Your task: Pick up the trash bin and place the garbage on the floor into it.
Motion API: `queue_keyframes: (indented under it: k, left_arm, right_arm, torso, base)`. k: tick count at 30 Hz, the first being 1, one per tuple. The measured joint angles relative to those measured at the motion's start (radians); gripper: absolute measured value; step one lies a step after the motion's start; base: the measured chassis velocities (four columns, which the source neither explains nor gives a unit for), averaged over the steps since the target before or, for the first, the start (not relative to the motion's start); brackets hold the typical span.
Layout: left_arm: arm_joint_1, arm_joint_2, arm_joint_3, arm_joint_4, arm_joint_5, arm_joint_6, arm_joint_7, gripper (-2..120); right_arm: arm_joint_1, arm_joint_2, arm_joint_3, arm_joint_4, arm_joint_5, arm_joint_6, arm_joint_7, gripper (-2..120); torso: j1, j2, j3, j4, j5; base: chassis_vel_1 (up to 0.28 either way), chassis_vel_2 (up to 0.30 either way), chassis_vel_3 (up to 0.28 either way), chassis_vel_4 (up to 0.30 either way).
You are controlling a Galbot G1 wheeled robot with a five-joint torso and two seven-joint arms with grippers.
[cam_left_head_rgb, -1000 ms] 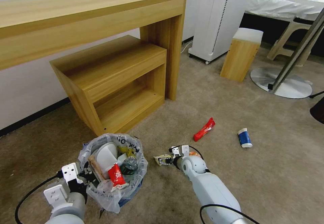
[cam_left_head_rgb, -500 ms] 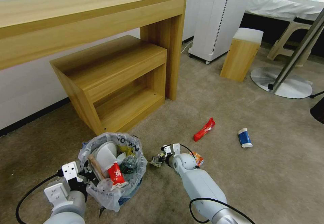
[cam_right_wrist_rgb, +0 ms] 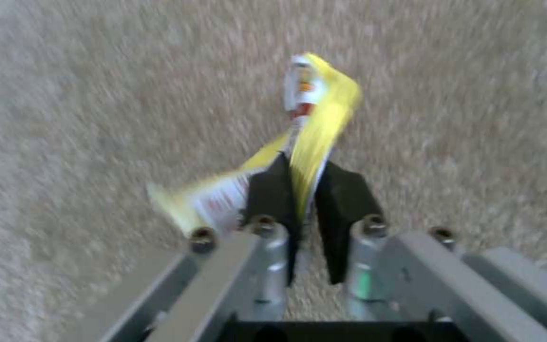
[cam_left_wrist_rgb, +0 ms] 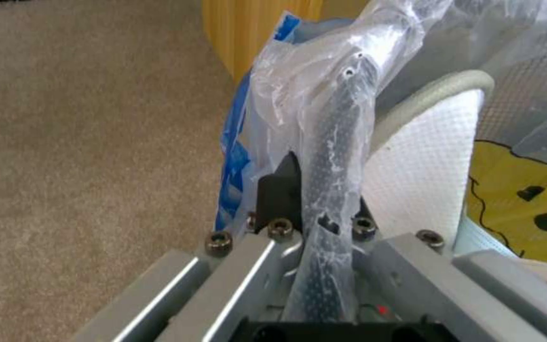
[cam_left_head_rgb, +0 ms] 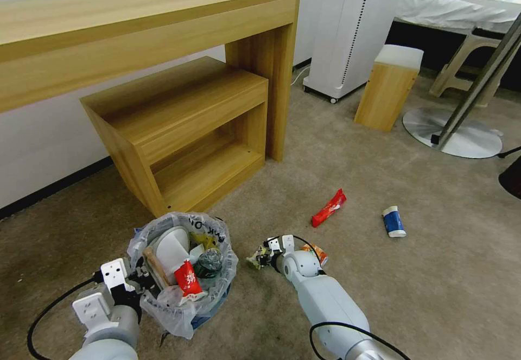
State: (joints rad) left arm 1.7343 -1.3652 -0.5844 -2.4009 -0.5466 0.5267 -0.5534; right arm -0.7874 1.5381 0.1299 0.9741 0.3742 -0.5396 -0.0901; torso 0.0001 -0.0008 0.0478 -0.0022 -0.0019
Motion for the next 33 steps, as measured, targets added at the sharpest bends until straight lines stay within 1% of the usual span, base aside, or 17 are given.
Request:
queue_keyframes:
  k: [1, 2, 5, 6, 9, 10, 13, 14, 15, 16, 17, 19, 20, 22, 23, 27, 33]
  left_arm:
    - [-0.001, 0.001, -0.001, 0.001, 0.000, 0.000, 0.000, 0]
    - [-0.001, 0.001, -0.001, 0.001, 0.000, 0.000, 0.000, 0]
    - [-0.007, 0.001, -0.001, 0.010, -0.001, -0.001, 0.000, 0]
    - [-0.007, 0.001, -0.001, 0.010, -0.001, -0.001, 0.000, 0]
    - [-0.013, -0.008, 0.009, 0.027, 0.002, -0.004, -0.001, 0]
    - [-0.013, -0.008, 0.009, 0.027, 0.002, -0.004, -0.001, 0]
    - [-0.018, -0.022, 0.029, 0.045, 0.011, -0.005, 0.000, 0]
    - [-0.018, -0.022, 0.029, 0.045, 0.011, -0.005, 0.000, 0]
    - [-0.018, -0.029, 0.037, 0.052, 0.017, -0.006, 0.001, 0]
    - [-0.018, -0.032, 0.042, 0.055, 0.021, -0.007, 0.002, 0]
    - [-0.018, -0.032, 0.042, 0.055, 0.021, -0.007, 0.002, 0]
    - [-0.018, -0.041, 0.053, 0.059, 0.028, -0.009, 0.003, 0]
    - [-0.018, -0.041, 0.053, 0.059, 0.028, -0.009, 0.003, 0]
    - [-0.017, -0.045, 0.057, 0.058, 0.028, -0.009, 0.004, 0]
    - [-0.017, -0.045, 0.057, 0.058, 0.028, -0.009, 0.004, 0]
    - [-0.006, -0.046, 0.059, 0.042, 0.028, -0.009, 0.005, 0]
    - [0.003, -0.047, 0.058, 0.033, 0.028, -0.010, 0.006, 0]
  right_arm:
    - [-0.007, -0.008, 0.000, 0.026, 0.020, 0.004, 0.002, 2]
    - [-0.007, -0.008, 0.000, 0.026, 0.020, 0.004, 0.002, 2]
    - [-0.053, -0.062, -0.020, 0.194, 0.109, 0.027, 0.015, 0]
    - [-0.053, -0.062, -0.020, 0.194, 0.109, 0.027, 0.015, 0]
    - [-0.101, -0.127, -0.045, 0.380, 0.166, 0.115, -0.003, 0]
    - [-0.101, -0.127, -0.045, 0.380, 0.166, 0.115, -0.003, 0]
    - [-0.140, -0.182, -0.064, 0.543, 0.229, 0.248, -0.109, 0]
    - [-0.140, -0.182, -0.064, 0.543, 0.229, 0.248, -0.109, 0]
    - [-0.148, -0.197, -0.071, 0.597, 0.254, 0.321, -0.184, 0]
    - [-0.152, -0.203, -0.075, 0.618, 0.267, 0.356, -0.226, 0]
    - [-0.152, -0.203, -0.075, 0.618, 0.267, 0.356, -0.226, 0]
    - [-0.166, -0.214, -0.097, 0.686, 0.314, 0.462, -0.394, 0]
    - [-0.166, -0.214, -0.097, 0.686, 0.314, 0.462, -0.394, 0]
    - [-0.171, -0.211, -0.128, 0.699, 0.320, 0.523, -0.495, 0]
    - [-0.171, -0.211, -0.128, 0.699, 0.320, 0.523, -0.495, 0]
    - [-0.174, -0.195, -0.221, 0.666, 0.290, 0.576, -0.559, 0]
    - [-0.170, -0.189, -0.271, 0.631, 0.224, 0.615, -0.651, 0]
  torso:
    - [0.000, 0.000, 0.000, 0.0001, 0.0000]
    - [0.000, 0.000, 0.000, 0.0001, 0.0000]
    - [0.000, 0.000, 0.000, 0.0001, 0.0001]
    - [0.000, 0.000, 0.000, 0.0001, 0.0001]
    - [0.000, 0.000, 0.000, 0.0000, 0.0000]
    - [0.000, 0.000, 0.000, 0.0000, 0.0000]
    - [0.000, 0.000, 0.000, -0.0001, 0.0002]
    - [0.000, 0.000, 0.000, -0.0001, 0.0002]
    - [0.000, 0.000, 0.000, -0.0001, -0.0002]
    - [0.000, 0.000, 0.000, 0.0000, -0.0002]
    - [0.000, 0.000, 0.000, 0.0000, -0.0002]
    - [0.000, 0.000, 0.000, 0.0000, -0.0001]
    - [0.000, 0.000, 0.000, 0.0000, -0.0001]
    - [0.000, 0.000, 0.000, 0.0000, -0.0001]
    - [0.000, 0.000, 0.000, 0.0000, -0.0001]
    - [0.000, 0.000, 0.000, 0.0001, -0.0001]
    - [0.000, 0.000, 0.000, 0.0001, -0.0002]
  base:
    - [0.000, 0.000, 0.000, 0.000]
    - [0.000, 0.000, 0.000, 0.000]
    - [0.000, 0.000, 0.000, 0.000]
    - [0.000, 0.000, 0.000, 0.000]
    - [0.000, 0.000, 0.000, 0.000]
    - [0.000, 0.000, 0.000, 0.000]
    - [0.000, 0.000, 0.000, 0.000]
    - [0.000, 0.000, 0.000, 0.000]
    - [0.000, 0.000, 0.000, 0.000]
    - [0.000, 0.000, 0.000, 0.000]
    - [0.000, 0.000, 0.000, 0.000]
    - [0.000, 0.000, 0.000, 0.000]
    - [0.000, 0.000, 0.000, 0.000]
    - [0.000, 0.000, 0.000, 0.000]
    - [0.000, 0.000, 0.000, 0.000]
    - [0.000, 0.000, 0.000, 0.000]
    - [0.000, 0.000, 0.000, 0.000]
